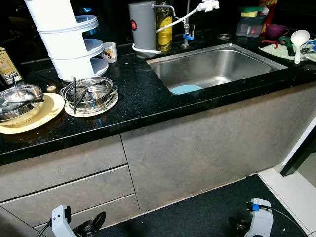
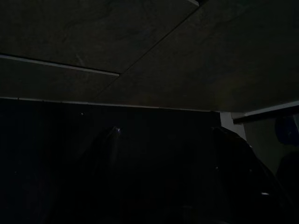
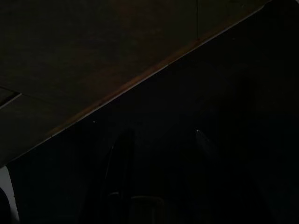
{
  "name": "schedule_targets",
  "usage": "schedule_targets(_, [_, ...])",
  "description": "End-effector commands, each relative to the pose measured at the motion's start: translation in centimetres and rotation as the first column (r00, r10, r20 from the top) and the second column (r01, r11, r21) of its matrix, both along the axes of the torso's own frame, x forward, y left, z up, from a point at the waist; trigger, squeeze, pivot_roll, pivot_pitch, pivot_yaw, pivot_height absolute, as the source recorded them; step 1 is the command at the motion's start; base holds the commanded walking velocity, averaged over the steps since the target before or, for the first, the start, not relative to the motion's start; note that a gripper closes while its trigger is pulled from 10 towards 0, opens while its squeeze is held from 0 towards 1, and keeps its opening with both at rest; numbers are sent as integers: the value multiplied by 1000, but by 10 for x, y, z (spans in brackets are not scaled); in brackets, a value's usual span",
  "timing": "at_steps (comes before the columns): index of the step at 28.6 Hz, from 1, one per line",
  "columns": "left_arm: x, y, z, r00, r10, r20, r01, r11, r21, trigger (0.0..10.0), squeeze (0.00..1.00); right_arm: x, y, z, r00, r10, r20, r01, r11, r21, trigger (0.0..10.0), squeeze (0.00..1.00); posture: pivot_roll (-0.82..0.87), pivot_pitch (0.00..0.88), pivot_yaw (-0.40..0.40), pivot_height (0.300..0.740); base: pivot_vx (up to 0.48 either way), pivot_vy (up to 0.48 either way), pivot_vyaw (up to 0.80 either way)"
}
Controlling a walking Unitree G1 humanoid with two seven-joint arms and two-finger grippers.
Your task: Kitchen organization
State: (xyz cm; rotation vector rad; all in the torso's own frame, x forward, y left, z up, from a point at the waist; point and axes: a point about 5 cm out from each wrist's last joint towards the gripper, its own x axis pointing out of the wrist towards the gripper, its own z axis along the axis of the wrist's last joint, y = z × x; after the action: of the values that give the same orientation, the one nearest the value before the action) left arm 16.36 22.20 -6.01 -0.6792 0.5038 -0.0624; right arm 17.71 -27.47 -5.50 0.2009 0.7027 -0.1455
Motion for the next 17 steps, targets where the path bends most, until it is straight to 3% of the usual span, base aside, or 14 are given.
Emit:
schedule_targets(1, [-1,5,0,1000,0,-10,1,1000,15,10000,0,0,5,-2,1000,4,-6,-4,1000,11,10000,0,-95,0,69,740,0,0,0])
schedule_targets(17, [-6,5,-2,1000,-5,-26,5,1000,12,10000,0,-4,4,-3,1000,7,-13,-6,1000,13,10000,0,-92,0,72,740,0,0,0])
